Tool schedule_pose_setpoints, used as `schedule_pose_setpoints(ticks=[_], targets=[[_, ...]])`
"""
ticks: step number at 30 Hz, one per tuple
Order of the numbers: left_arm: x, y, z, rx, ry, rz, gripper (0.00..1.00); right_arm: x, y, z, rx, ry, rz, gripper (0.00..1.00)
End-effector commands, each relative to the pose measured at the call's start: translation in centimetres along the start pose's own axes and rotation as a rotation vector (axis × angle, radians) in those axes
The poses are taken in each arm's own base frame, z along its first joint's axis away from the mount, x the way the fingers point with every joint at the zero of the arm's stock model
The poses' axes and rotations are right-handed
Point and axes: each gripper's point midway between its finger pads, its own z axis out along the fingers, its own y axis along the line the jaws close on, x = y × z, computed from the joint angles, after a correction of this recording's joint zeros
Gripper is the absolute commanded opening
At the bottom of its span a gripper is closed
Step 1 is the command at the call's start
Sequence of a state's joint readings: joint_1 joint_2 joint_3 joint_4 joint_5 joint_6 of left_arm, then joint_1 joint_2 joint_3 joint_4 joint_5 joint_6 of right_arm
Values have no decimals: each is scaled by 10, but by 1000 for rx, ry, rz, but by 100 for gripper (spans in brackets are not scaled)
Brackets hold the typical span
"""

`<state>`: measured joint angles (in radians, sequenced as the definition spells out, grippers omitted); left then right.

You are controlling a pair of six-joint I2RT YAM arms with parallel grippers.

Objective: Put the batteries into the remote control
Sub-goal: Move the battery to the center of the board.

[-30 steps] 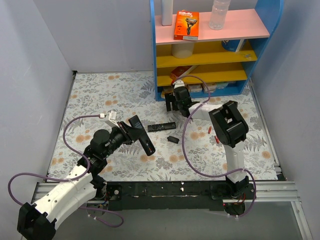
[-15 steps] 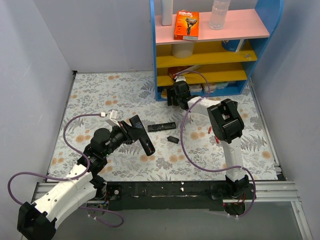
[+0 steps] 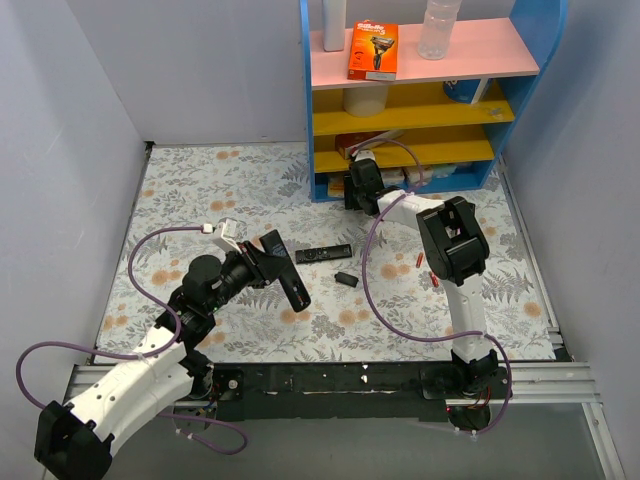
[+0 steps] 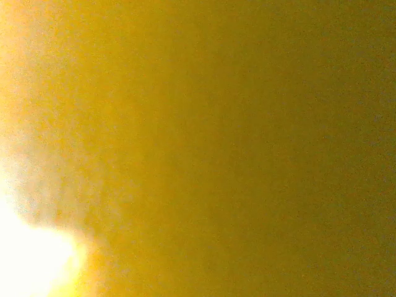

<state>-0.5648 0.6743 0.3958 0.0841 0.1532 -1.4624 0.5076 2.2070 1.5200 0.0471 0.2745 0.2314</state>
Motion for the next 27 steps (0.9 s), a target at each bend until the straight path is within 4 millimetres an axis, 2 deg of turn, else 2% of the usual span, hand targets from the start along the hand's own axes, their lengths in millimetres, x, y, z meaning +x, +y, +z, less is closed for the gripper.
schedule_pose_setpoints(ticks=[1,3,5,6,7,10,12,13,15,17,18,20,21,22,27], targets=[[-21,-24,0,70,-50,18,0,27,-6,-6,-1,73,-30,39],[-21,-25,0,75,-48,16,0,36,-9,-12,3,92,-38,36],[-21,-25,1,78,-49,15,0,35,-10,-22,-4,88,-51,35],[-20,-26,1,80,-47,14,0,48,-14,-26,0,117,-60,35],[-20,-26,3,83,-47,11,0,43,-14,-33,-9,108,-62,35],[-19,-26,5,91,-43,6,0,61,-19,-53,-27,165,-98,35],[-20,-26,6,96,-48,6,0,65,-19,-70,-54,187,-122,36],[-20,-26,7,95,-50,6,0,79,-22,-77,-61,223,-136,36],[-21,-26,9,96,-54,10,0,86,-22,-96,-101,255,-168,37],[-21,-24,11,89,-57,20,0,109,-23,-111,-140,310,-191,39],[-24,-25,12,92,-67,26,0,108,-24,-120,-153,306,-209,41],[-24,-24,13,91,-70,32,0,129,-26,-136,-188,366,-234,42],[-26,-25,14,92,-76,36,0,129,-26,-144,-201,366,-245,43],[-24,-24,15,92,-72,36,0,139,-30,-151,-211,400,-284,44],[-24,-23,18,101,-77,28,0,166,-35,-176,-290,477,-410,51]])
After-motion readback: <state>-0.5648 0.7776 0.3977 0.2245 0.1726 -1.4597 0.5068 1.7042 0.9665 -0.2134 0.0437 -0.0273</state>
